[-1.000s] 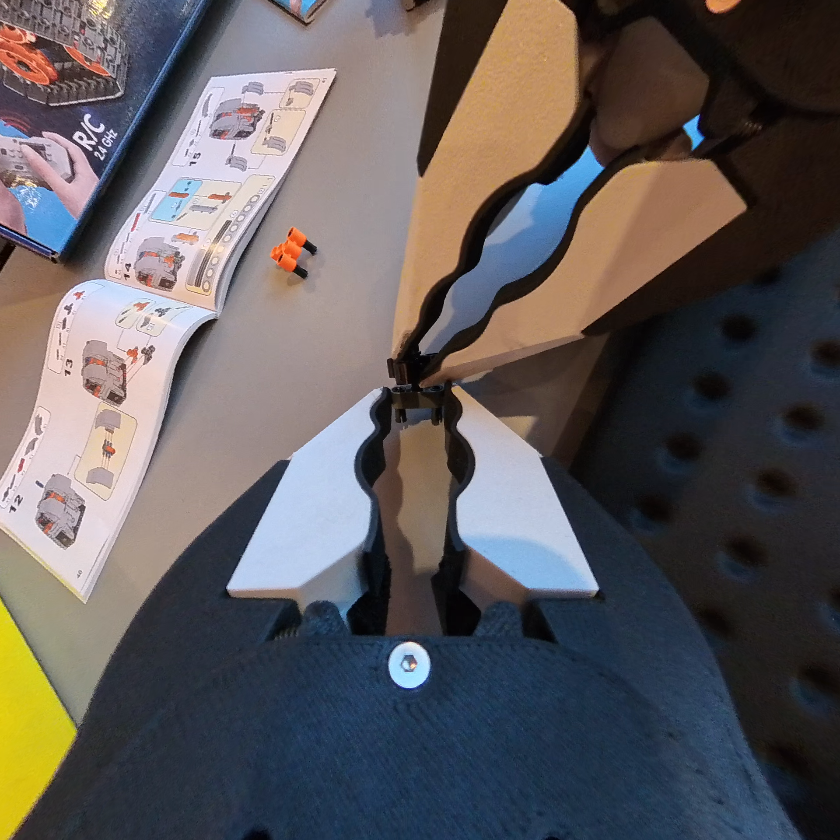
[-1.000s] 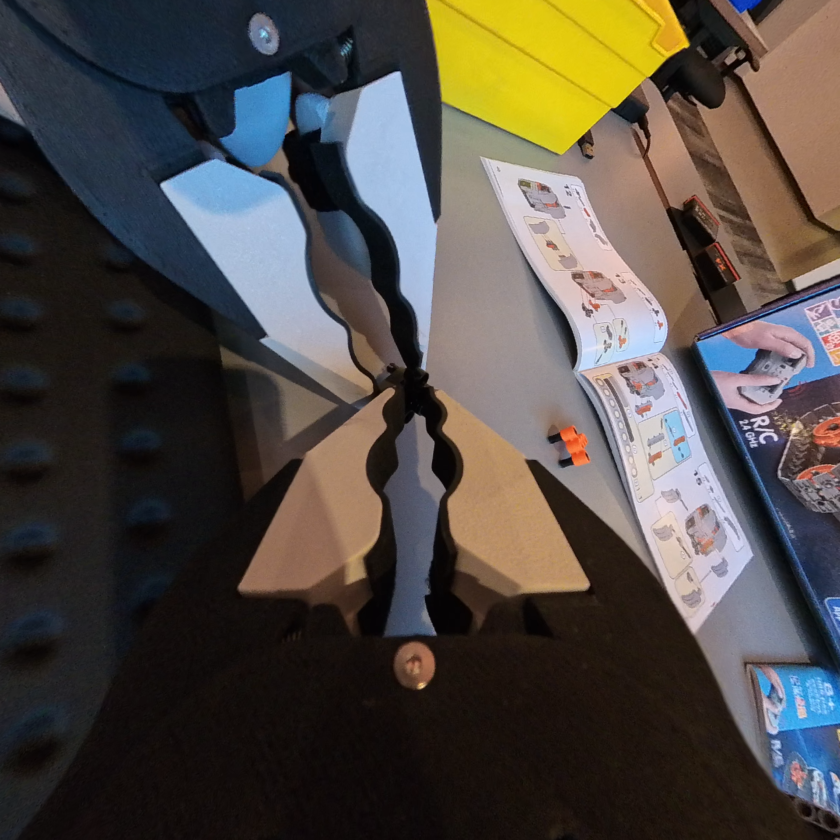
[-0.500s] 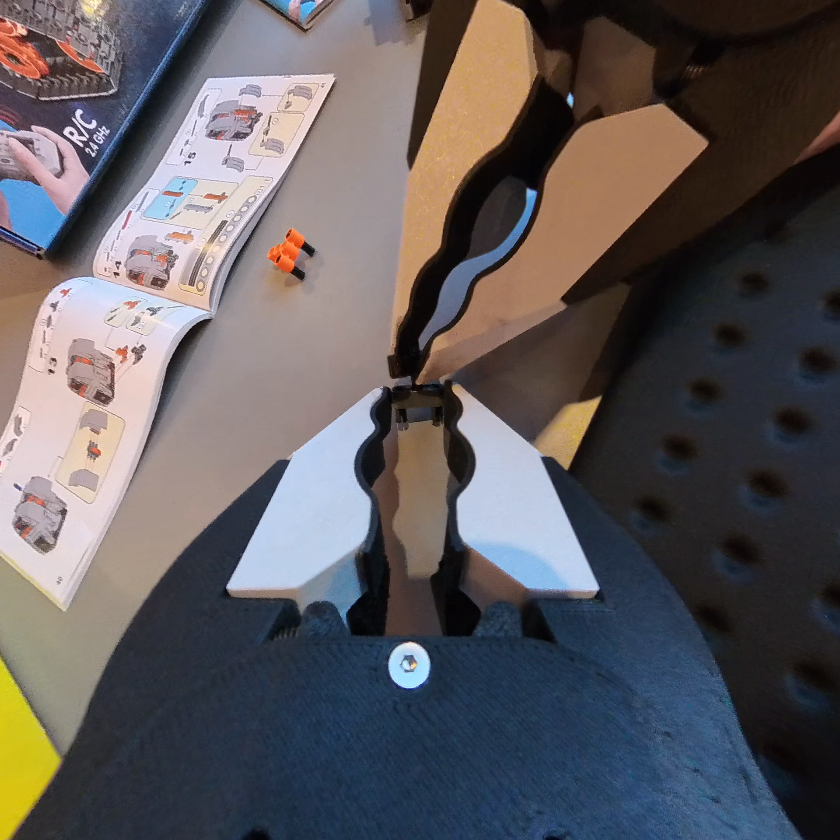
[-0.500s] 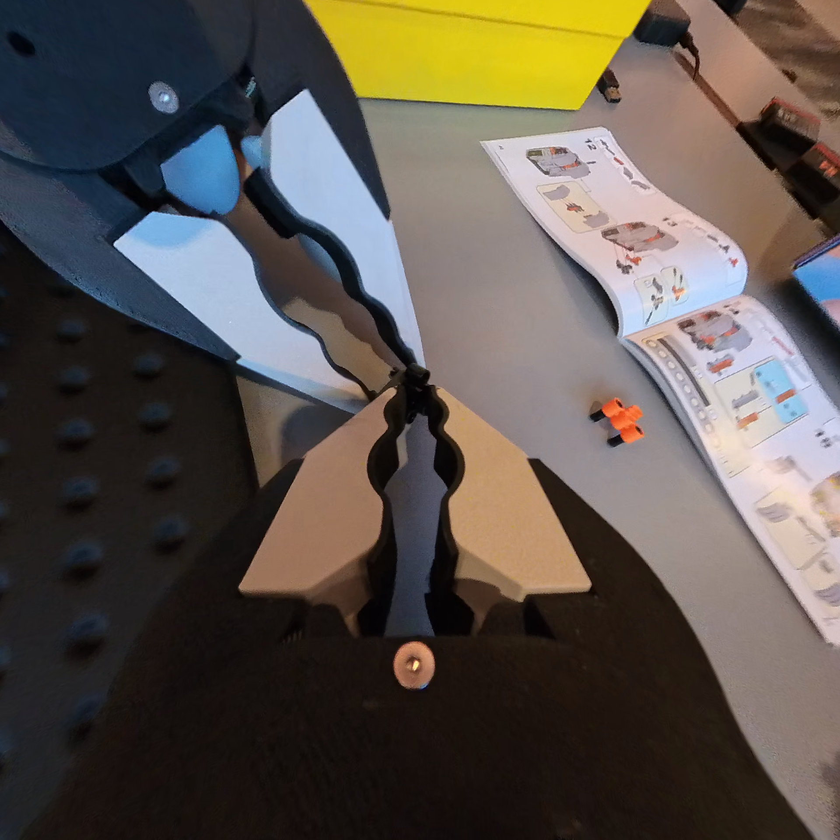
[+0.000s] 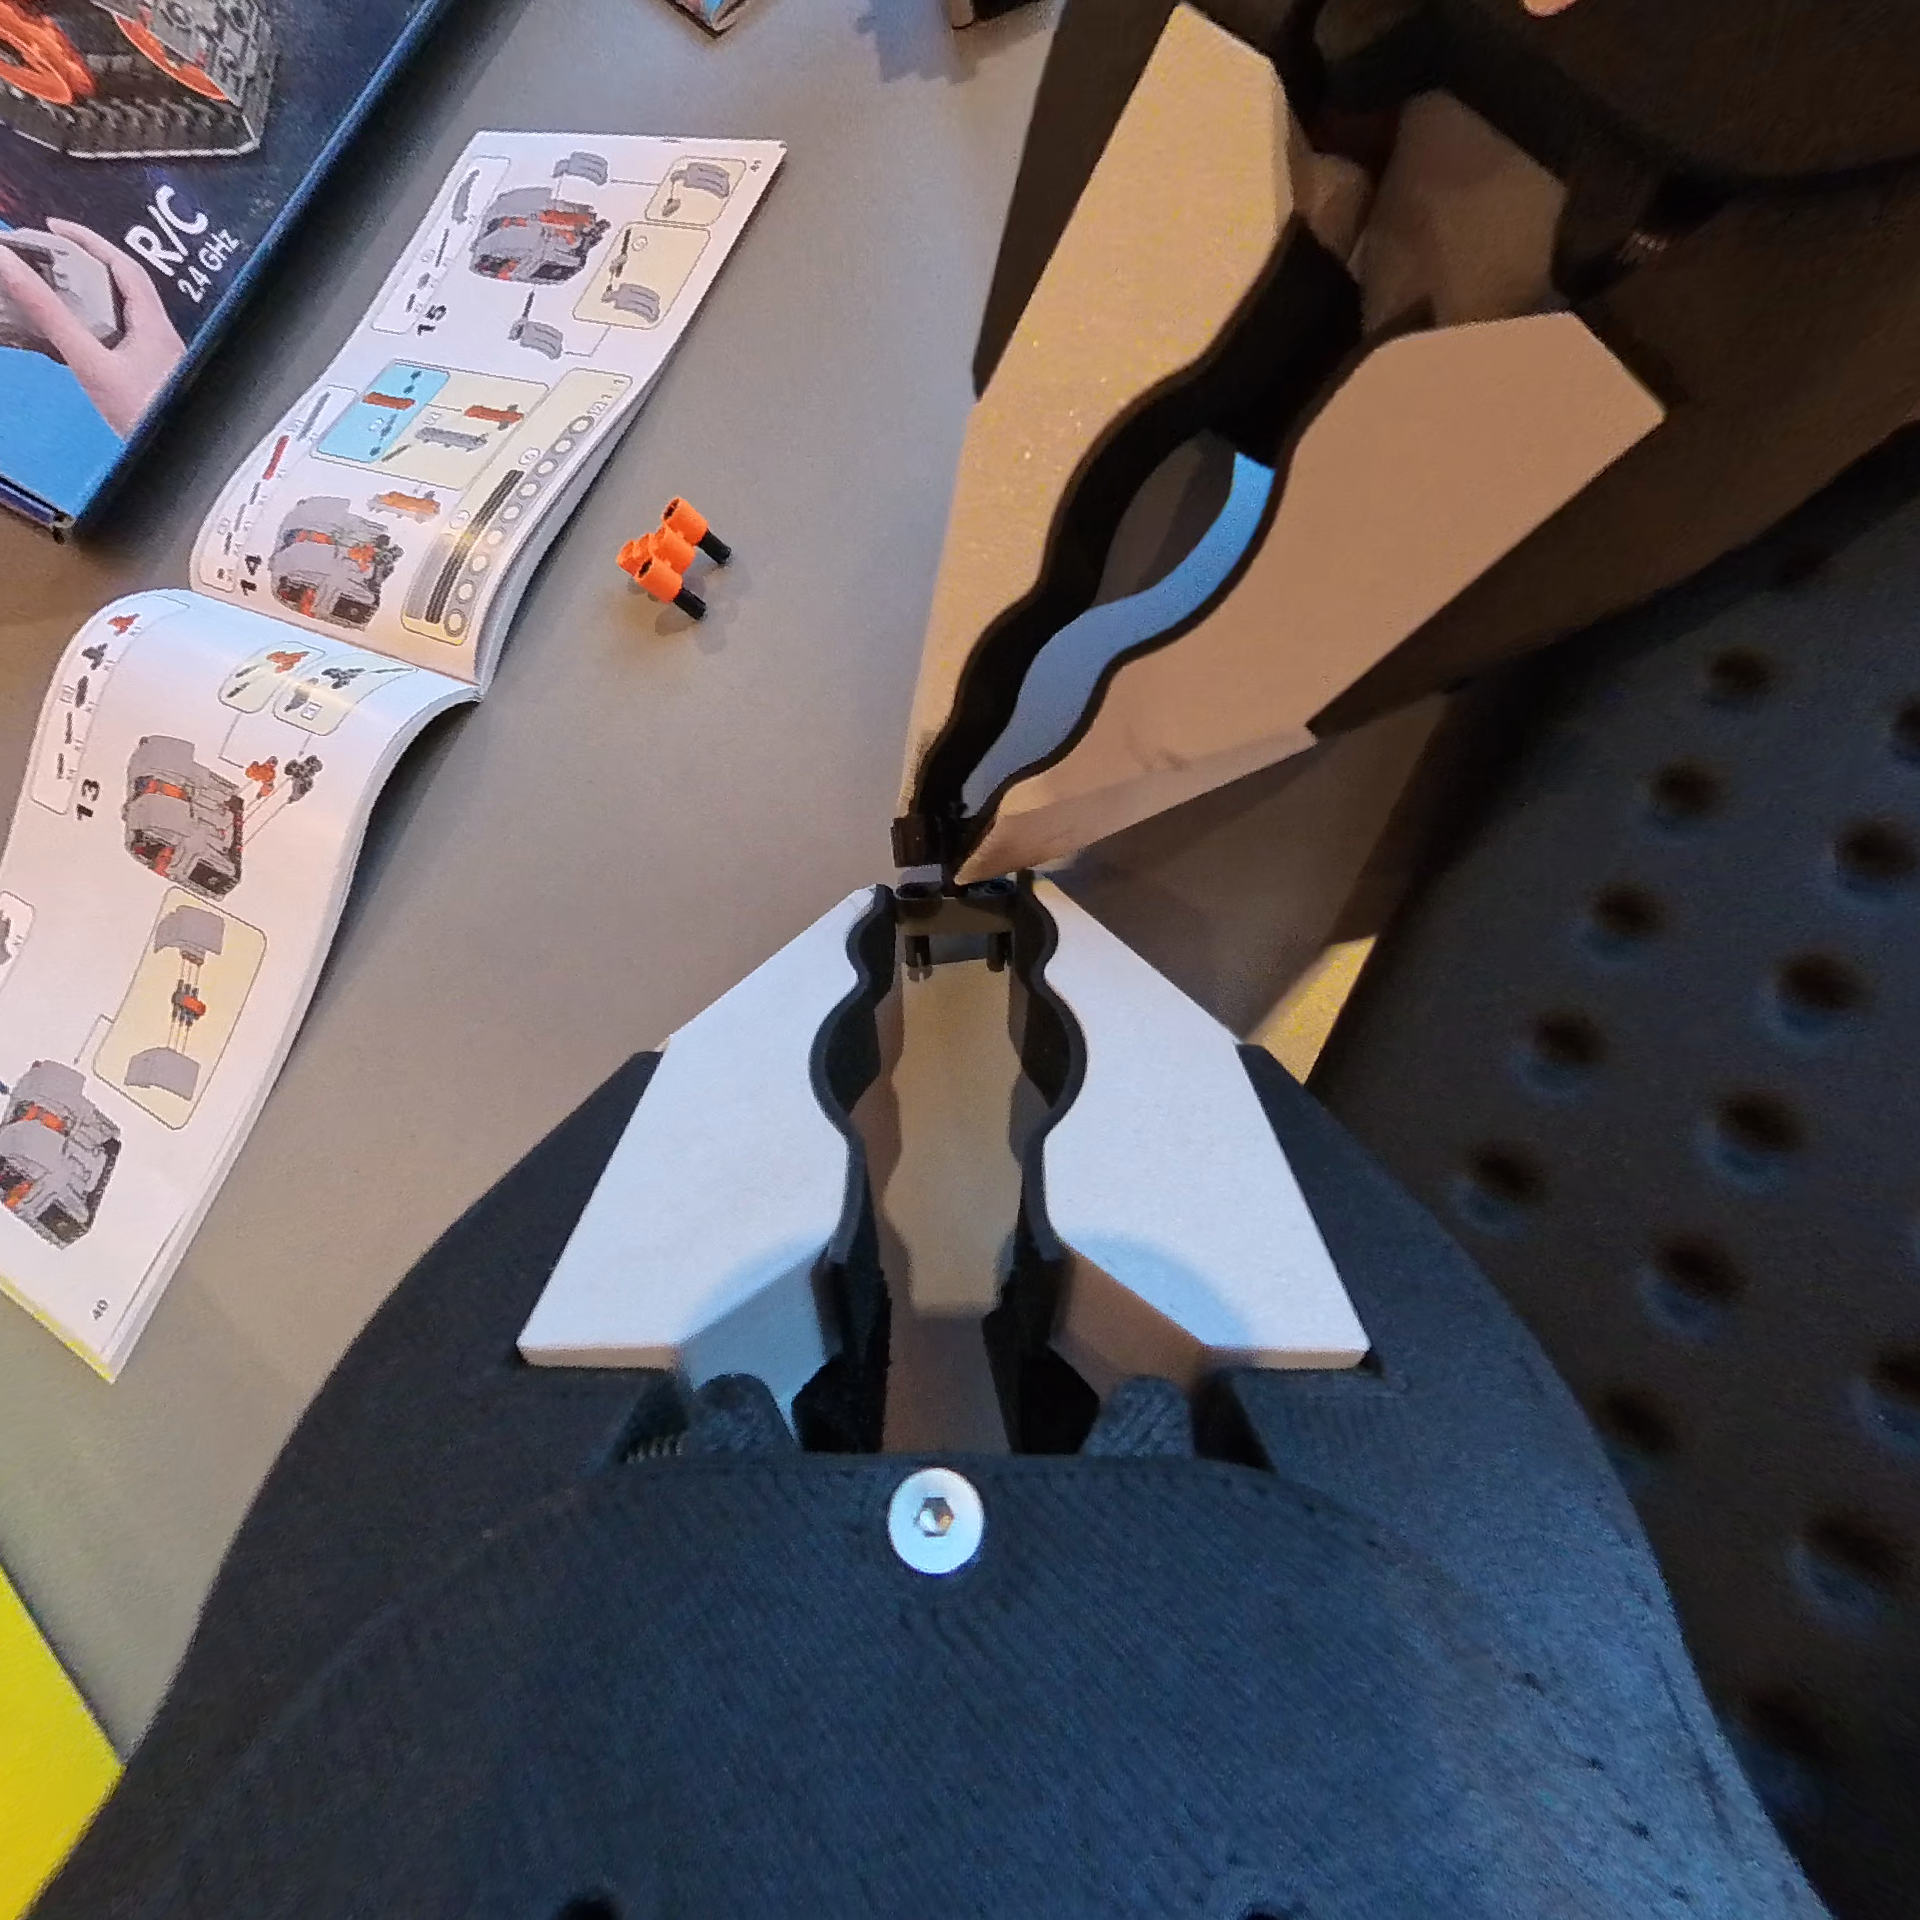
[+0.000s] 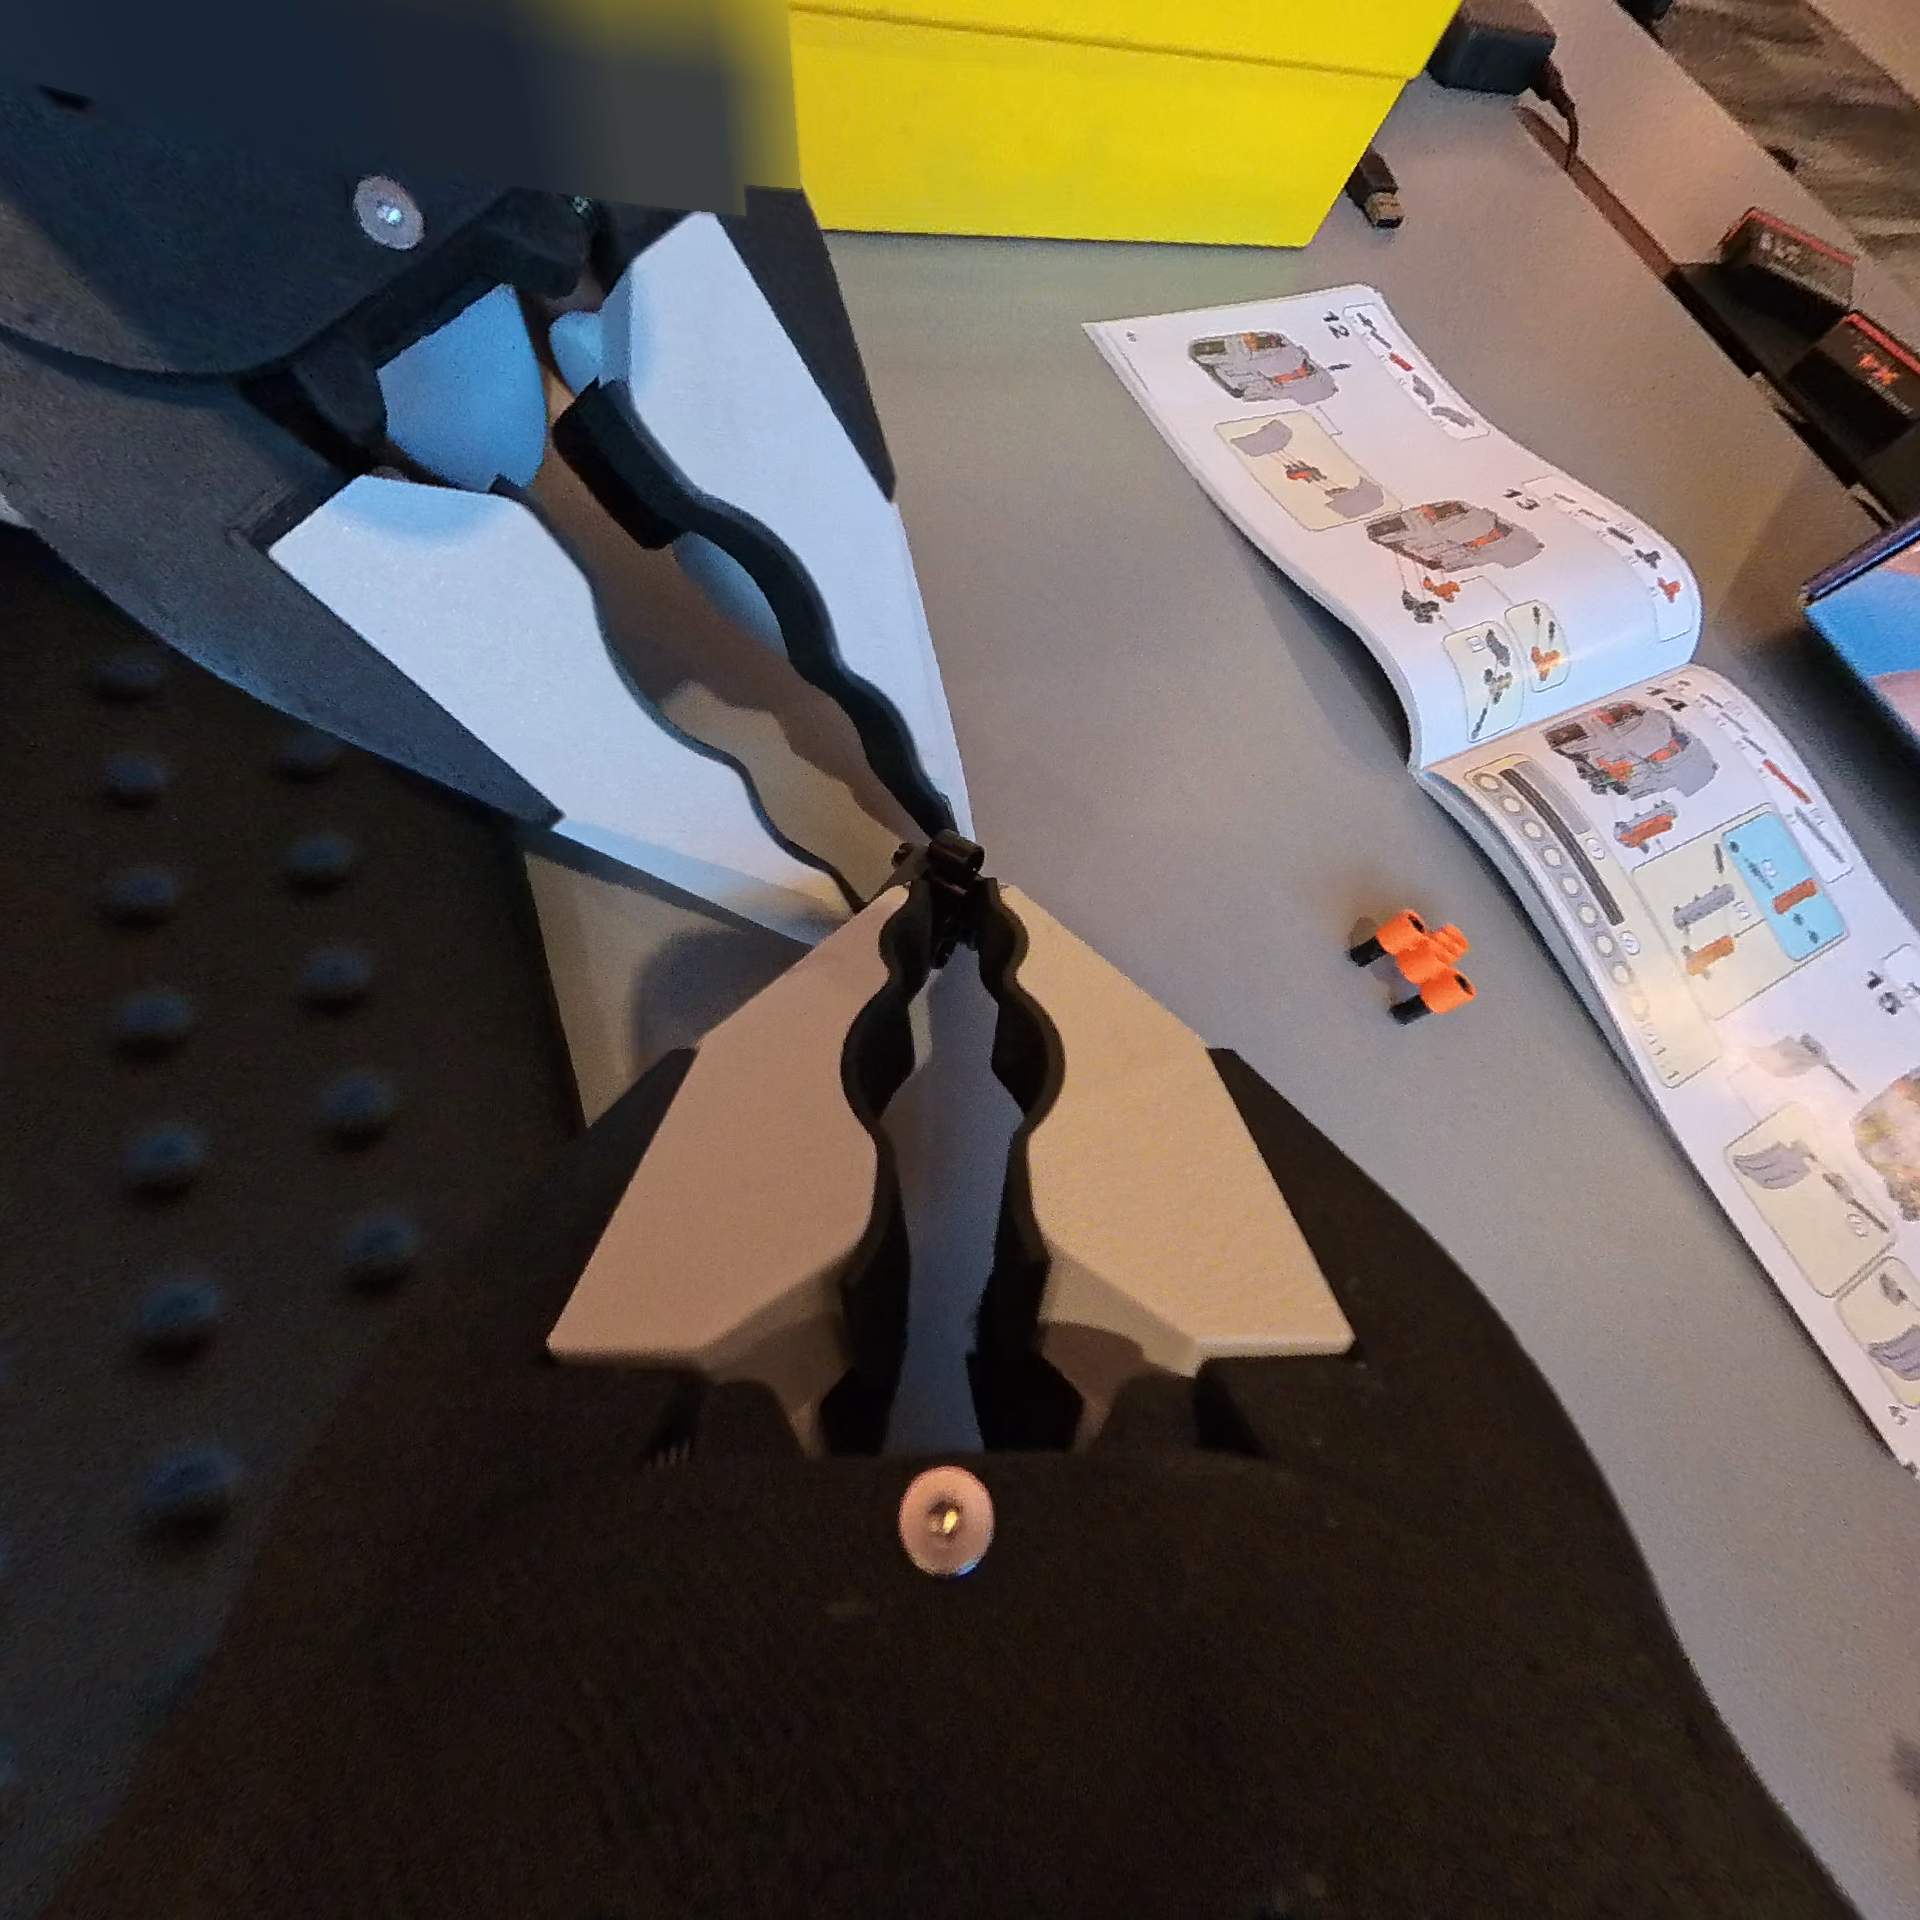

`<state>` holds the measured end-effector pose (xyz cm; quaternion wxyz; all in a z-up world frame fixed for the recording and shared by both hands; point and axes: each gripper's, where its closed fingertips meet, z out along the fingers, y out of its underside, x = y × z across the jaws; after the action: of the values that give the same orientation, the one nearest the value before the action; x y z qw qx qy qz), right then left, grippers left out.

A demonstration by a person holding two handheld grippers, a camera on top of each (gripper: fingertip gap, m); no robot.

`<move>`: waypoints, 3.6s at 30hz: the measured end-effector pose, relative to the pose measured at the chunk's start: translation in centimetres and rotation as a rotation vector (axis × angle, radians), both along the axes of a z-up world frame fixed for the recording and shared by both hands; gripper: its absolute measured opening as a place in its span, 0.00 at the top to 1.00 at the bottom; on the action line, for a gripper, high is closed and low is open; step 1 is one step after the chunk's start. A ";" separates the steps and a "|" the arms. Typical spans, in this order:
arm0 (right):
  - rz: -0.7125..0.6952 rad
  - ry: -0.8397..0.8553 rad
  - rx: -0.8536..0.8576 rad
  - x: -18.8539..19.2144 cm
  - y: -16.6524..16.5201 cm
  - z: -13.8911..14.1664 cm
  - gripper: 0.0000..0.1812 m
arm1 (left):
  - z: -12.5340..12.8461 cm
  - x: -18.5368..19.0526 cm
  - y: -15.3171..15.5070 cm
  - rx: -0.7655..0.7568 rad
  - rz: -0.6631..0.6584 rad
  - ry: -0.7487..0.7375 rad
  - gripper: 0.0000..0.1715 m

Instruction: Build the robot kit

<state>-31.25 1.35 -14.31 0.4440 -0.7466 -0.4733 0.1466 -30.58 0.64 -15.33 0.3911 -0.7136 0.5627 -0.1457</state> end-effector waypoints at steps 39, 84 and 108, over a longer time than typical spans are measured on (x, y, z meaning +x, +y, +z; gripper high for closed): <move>-0.090 0.134 -0.251 0.0 0.4 -1.2 0.96 | -0.9 0.0 0.3 -0.238 -0.025 -0.091 0.87; 0.620 -0.030 -0.233 0.1 -0.4 -2.0 0.94 | -0.7 -1.5 0.1 -0.277 -0.091 -0.091 0.79; 0.592 -0.045 -0.205 -0.2 -0.3 -1.9 0.97 | -0.9 -2.6 0.4 -0.257 -0.091 -0.014 0.86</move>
<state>-31.42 1.10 -16.23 0.2937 -0.6203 -0.6626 0.3000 -33.13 1.04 -16.22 0.2934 -0.7305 0.5685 -0.2390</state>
